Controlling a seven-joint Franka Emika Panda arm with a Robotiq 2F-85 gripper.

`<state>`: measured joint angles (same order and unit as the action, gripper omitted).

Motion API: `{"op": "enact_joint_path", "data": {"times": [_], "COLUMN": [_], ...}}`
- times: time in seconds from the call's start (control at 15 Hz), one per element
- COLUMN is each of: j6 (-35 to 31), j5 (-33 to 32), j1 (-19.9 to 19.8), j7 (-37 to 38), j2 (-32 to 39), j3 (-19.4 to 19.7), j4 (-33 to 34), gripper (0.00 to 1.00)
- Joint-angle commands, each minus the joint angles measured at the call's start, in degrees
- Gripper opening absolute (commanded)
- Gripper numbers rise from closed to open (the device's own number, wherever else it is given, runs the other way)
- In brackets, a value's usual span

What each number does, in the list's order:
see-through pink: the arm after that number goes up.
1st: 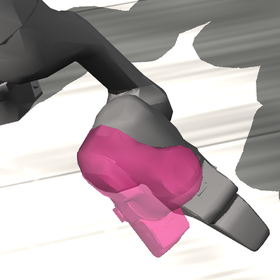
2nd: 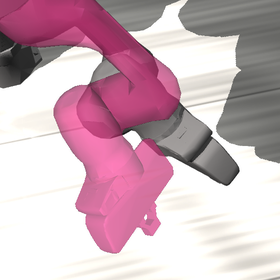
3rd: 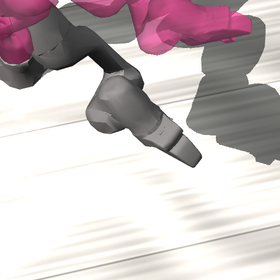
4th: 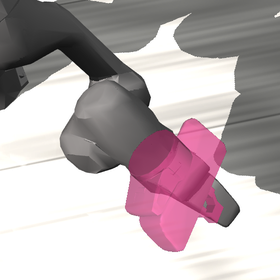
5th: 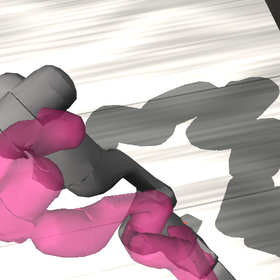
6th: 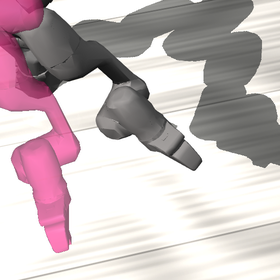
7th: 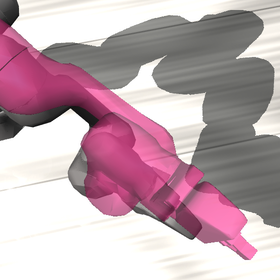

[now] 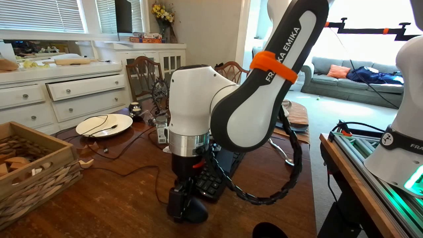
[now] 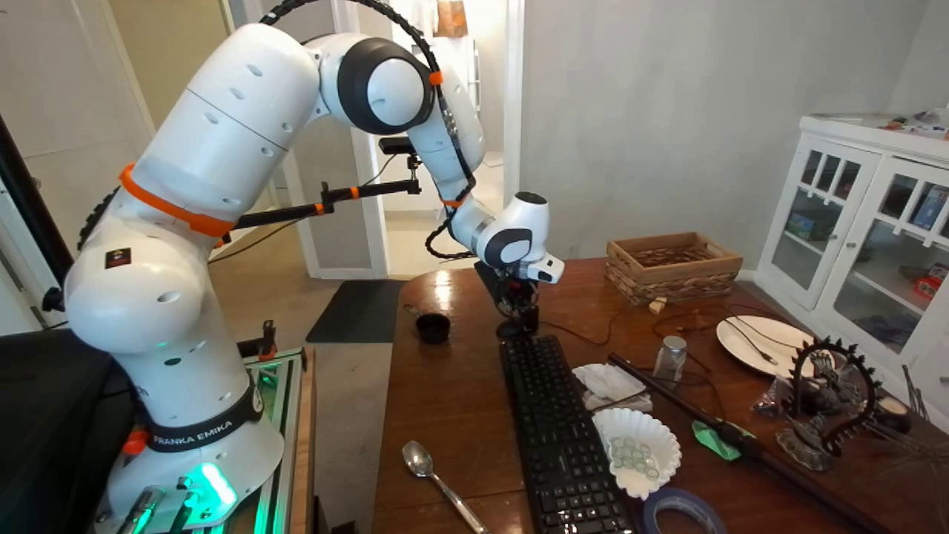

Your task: Move the black mouse to the right side of the table.

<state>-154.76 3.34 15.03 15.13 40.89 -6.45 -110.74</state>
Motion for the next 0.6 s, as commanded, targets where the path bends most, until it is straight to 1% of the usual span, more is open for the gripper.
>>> {"op": "enact_joint_path", "data": {"times": [0.0,0.27,0.53], "j6": [2.95,6.18,7.28], "j5": [-0.20,-1.13,-1.15], "j1": [2.39,4.27,4.71], "j7": [2.46,4.27,4.60], "j2": [1.12,1.57,2.15], "j3": [2.02,3.40,3.67], "j4": [2.34,4.42,5.11], "gripper": [1.00,1.00,1.00]}}
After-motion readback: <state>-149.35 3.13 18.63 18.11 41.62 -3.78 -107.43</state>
